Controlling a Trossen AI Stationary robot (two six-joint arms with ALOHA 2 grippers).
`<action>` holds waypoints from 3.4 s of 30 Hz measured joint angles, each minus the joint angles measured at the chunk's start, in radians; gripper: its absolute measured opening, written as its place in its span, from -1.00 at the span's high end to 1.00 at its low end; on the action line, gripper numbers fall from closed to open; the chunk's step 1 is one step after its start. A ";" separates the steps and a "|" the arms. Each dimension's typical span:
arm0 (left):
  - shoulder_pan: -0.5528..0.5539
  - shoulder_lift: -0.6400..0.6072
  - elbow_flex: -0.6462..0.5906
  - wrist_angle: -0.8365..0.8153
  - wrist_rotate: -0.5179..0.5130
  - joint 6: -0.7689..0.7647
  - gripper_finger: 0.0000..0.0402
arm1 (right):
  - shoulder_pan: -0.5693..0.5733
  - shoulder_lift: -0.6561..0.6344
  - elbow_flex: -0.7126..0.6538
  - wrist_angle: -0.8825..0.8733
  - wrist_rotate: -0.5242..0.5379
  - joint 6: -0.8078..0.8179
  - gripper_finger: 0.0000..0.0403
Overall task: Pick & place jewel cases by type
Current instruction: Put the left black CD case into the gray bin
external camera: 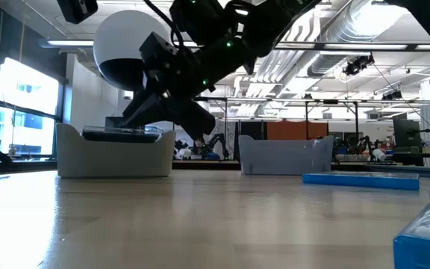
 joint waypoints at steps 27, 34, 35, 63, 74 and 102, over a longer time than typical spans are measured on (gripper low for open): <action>0.000 0.000 0.000 0.000 0.000 0.010 0.10 | -0.032 0.079 0.000 0.148 0.089 0.002 0.43; 0.000 0.000 0.000 0.001 0.009 0.011 0.10 | -0.047 0.079 0.000 0.112 0.087 0.001 0.43; 0.000 0.000 0.000 0.001 0.009 0.011 0.10 | -0.047 0.079 0.000 0.113 0.090 0.001 0.43; 0.000 0.000 0.000 0.001 0.019 0.000 0.10 | -0.009 0.078 0.000 0.239 0.335 -0.057 0.78; 0.000 0.000 0.000 0.006 0.019 -0.005 0.10 | 0.073 0.078 0.000 0.227 0.579 -0.246 0.76; 0.000 0.000 0.000 0.008 0.018 -0.030 0.10 | 0.150 0.078 0.000 0.228 0.880 -0.343 0.84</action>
